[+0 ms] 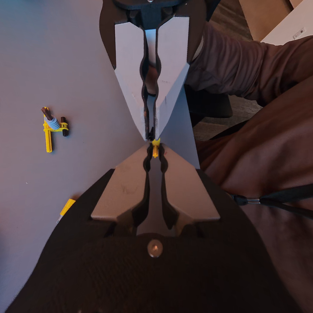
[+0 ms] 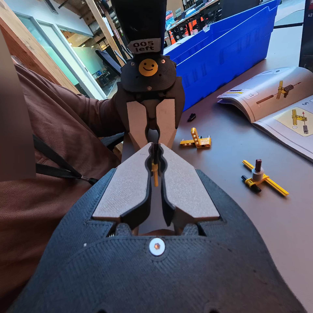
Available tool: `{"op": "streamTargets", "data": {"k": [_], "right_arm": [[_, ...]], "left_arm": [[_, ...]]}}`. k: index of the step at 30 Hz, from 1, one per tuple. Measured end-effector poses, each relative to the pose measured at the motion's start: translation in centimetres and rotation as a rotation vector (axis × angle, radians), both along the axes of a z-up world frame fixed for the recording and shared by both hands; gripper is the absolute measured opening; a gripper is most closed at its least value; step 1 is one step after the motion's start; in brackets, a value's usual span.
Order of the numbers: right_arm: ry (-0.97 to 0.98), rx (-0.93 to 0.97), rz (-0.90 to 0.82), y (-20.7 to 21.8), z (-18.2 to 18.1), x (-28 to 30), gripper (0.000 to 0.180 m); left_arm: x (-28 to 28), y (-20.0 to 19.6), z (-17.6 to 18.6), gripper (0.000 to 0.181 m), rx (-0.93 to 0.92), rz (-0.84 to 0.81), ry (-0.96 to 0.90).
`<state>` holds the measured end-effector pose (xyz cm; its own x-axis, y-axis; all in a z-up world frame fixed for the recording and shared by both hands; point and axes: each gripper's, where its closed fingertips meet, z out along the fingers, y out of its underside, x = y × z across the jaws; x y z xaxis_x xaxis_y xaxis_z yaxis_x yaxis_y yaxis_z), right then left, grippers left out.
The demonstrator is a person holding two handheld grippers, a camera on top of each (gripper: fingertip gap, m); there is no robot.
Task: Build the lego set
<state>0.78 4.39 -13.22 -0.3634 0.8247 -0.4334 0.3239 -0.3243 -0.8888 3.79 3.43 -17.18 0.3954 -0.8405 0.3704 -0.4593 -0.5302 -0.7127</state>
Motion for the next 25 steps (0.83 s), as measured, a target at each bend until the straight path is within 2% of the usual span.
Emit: {"op": "streamTargets", "data": {"k": [1, 20, 25], "right_arm": [[0.002, -0.001, -0.001, 0.0, 0.0, 0.0, 0.000], [-0.012, 0.186, -0.147, 1.0, -0.2, -0.5, 0.001], [-0.006, 0.199, -0.221, 2.4, 0.1, -0.5, 0.001]], "left_arm": [[0.0, 0.0, 0.0, 0.004, -0.001, 0.001, -0.002], [-0.3, 1.1, 0.4, 0.004, -0.011, 0.079, -0.052], [-0.8, 1.5, -0.3, 0.004, 0.034, 0.095, 0.017]]}}
